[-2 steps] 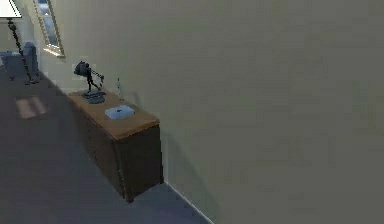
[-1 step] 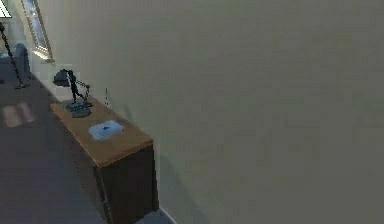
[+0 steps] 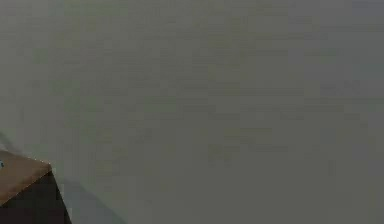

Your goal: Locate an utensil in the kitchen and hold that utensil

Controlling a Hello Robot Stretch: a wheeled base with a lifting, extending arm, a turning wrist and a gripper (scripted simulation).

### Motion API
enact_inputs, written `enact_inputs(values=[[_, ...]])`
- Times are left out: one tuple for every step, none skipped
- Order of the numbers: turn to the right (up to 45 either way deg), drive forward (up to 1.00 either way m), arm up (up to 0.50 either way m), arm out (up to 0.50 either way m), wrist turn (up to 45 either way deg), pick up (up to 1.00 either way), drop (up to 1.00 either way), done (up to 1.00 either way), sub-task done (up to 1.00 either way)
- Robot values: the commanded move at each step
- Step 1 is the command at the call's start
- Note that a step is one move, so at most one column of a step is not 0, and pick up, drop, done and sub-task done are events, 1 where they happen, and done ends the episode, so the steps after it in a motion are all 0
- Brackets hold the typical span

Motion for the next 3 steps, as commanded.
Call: enact_inputs(values=[[0.0,0.25,0.00,0.00,0.0,0.00,0.00,0.00,0.00],[-45.0,0.00,0.00,0.00,0.0,0.00,0.00,0.00,0.00],[-45.0,0.00,0.00,0.00,0.0,0.00,0.00,0.00,0.00]])
